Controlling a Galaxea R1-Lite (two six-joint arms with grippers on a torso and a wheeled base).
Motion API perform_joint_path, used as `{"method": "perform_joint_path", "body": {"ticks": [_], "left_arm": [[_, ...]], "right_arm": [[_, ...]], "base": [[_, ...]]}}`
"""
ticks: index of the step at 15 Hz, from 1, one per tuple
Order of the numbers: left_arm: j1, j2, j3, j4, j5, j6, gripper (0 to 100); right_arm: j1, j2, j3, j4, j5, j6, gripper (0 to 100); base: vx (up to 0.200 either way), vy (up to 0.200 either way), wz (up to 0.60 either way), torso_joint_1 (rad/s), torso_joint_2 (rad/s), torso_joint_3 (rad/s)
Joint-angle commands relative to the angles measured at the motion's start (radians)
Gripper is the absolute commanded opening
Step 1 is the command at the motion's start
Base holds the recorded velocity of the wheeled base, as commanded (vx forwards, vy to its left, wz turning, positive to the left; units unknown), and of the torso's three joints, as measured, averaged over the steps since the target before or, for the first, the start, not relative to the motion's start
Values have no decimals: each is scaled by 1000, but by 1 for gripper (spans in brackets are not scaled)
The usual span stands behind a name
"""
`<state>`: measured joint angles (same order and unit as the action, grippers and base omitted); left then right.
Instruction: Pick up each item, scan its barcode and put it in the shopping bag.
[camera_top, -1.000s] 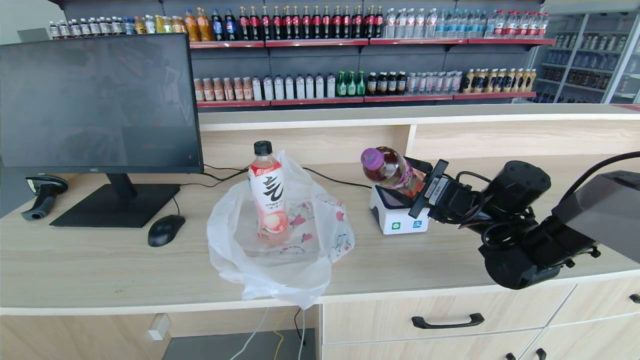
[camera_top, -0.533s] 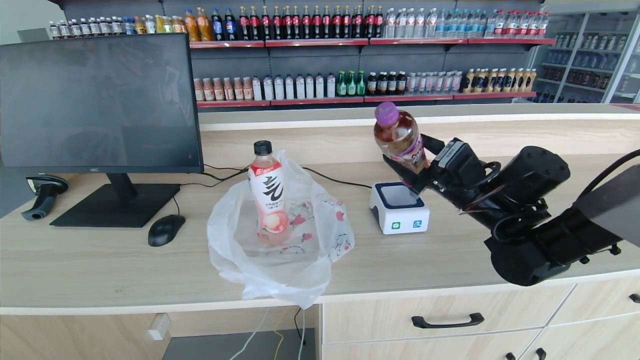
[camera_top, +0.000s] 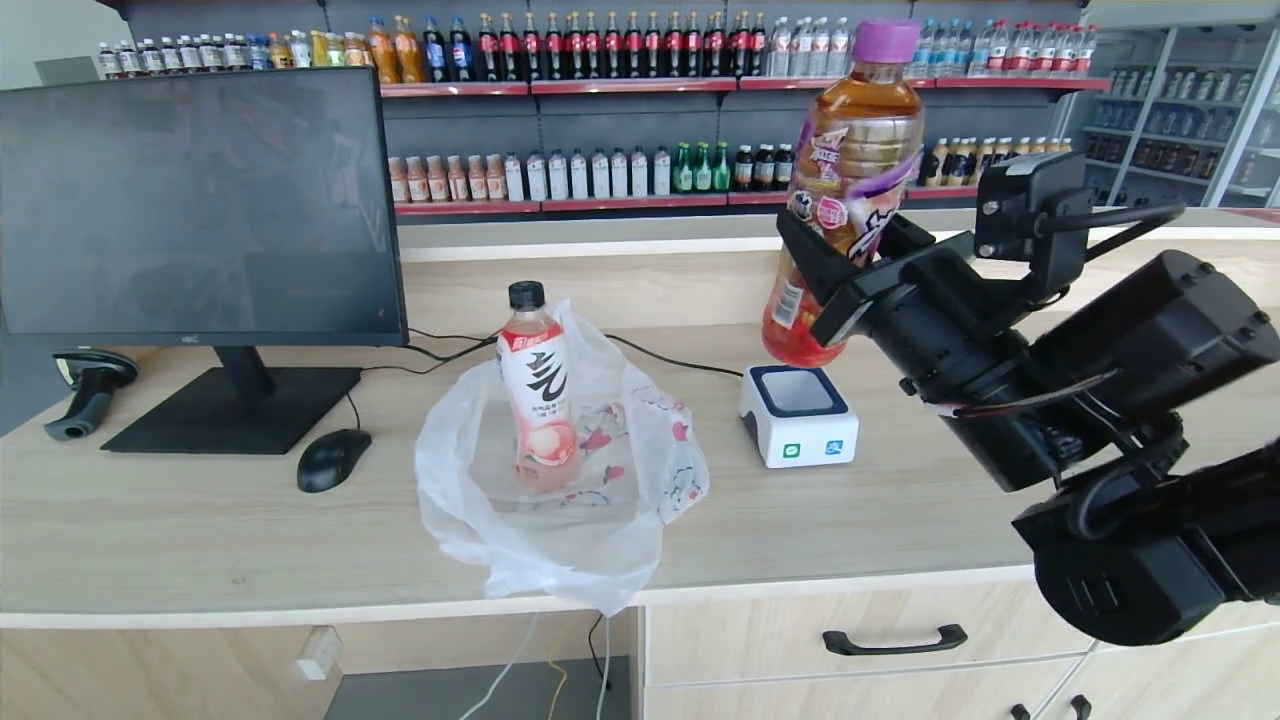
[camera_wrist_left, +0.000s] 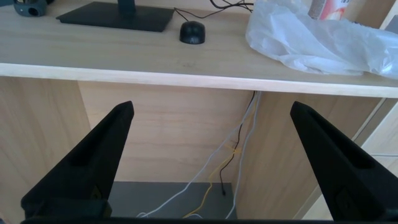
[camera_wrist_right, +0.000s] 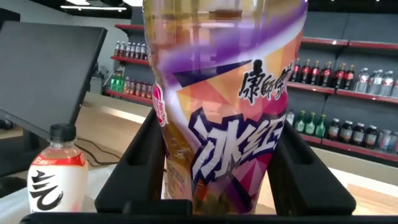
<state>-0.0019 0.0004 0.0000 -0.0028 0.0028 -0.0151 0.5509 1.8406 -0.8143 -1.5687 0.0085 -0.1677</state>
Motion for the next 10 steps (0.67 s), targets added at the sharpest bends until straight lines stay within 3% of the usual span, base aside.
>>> {"method": "perform_joint_path", "body": {"ticks": [1,3,5,9,10], "left_arm": [[0,0,0,0,0,0,100],[0,0,0,0,0,0,100],[0,0,0,0,0,1,100],[0,0,0,1,0,1,100],[0,0,0,1,0,3,100]], "right_arm": [[12,-98,101,-2,-2,65,0],[8,-130,227,-2,-2,171,0],[-26,-147,279,-2,1,195,0],[-42,-150,307,-2,1,168,0],[-48,-150,308,-2,-1,180,0]], "base": [[0,0,0,0,0,0],[0,0,0,0,0,0],[0,0,0,0,0,0],[0,0,0,0,0,0],[-200,0,0,2,-2,-2]]}}
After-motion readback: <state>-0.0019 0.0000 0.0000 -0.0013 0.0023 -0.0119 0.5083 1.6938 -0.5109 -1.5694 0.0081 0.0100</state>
